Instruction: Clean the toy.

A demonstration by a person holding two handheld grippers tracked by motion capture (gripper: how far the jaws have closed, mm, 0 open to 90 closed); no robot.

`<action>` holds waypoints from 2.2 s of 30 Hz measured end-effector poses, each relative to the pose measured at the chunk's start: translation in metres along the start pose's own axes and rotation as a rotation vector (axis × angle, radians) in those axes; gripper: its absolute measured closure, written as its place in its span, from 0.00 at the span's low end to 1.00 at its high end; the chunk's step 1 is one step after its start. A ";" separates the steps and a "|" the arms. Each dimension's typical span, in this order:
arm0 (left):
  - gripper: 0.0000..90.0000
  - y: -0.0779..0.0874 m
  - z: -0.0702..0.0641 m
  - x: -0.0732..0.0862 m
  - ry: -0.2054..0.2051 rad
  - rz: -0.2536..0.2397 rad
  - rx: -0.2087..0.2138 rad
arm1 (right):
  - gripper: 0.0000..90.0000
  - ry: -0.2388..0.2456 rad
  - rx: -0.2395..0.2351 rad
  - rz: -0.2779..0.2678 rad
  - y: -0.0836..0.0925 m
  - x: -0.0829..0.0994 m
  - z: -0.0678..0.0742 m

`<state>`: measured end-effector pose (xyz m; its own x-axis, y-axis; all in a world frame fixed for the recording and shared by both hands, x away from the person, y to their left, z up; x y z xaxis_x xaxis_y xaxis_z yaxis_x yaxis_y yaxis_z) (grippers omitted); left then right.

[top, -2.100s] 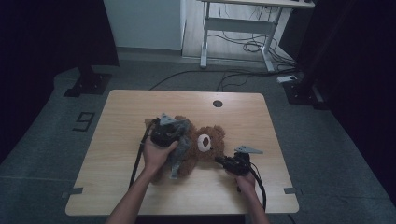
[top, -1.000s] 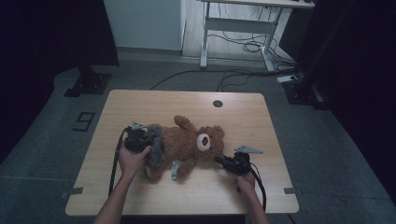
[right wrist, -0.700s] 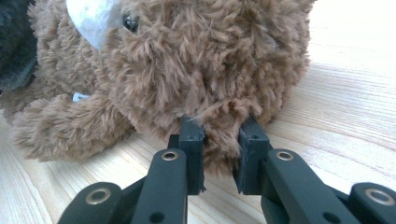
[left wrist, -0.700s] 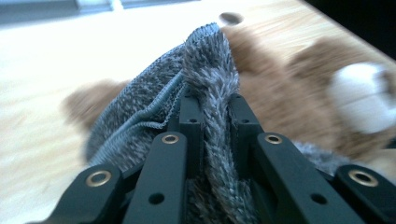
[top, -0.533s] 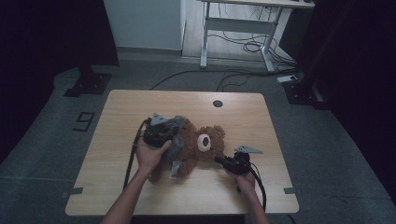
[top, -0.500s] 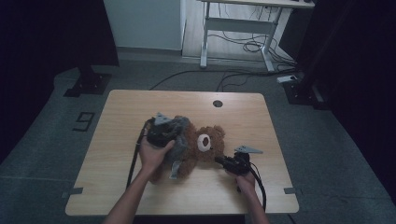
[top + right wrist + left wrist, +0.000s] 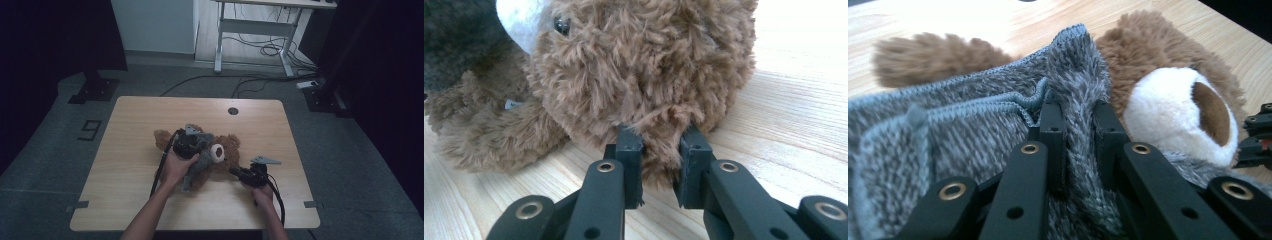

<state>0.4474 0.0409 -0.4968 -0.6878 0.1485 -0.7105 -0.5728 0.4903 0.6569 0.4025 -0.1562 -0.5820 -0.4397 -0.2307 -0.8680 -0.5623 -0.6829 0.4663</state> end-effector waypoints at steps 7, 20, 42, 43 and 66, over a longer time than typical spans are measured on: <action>0.88 0.026 0.036 0.000 0.061 -0.052 -0.055 | 0.85 0.003 0.002 0.003 0.000 0.000 0.000; 0.88 0.043 0.116 0.040 0.186 -0.020 -0.180 | 0.85 -0.002 0.003 0.000 -0.001 0.000 0.000; 0.87 0.054 0.041 -0.011 0.073 -0.128 -0.054 | 0.85 -0.004 0.012 0.009 -0.001 0.002 -0.001; 0.87 0.050 0.034 -0.014 0.063 -0.124 -0.045 | 0.85 -0.001 0.012 0.009 -0.001 0.002 -0.001; 0.87 0.013 0.025 0.022 0.067 -0.063 0.002 | 0.66 0.047 0.020 0.020 0.002 0.003 -0.003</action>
<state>0.4355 0.0724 -0.5103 -0.6788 0.0592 -0.7320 -0.6151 0.4986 0.6108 0.4021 -0.1597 -0.5842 -0.4178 -0.2765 -0.8654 -0.5676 -0.6643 0.4863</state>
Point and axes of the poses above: each handheld gripper's, and its own axes: y roughly backward along the jaws, x roughly out of its underside, z roughly to its left, the point moved 7 cm from there along -y, roughly forward along the jaws, and after that the axes turned 14 degrees about y, right-handed, at the moved point
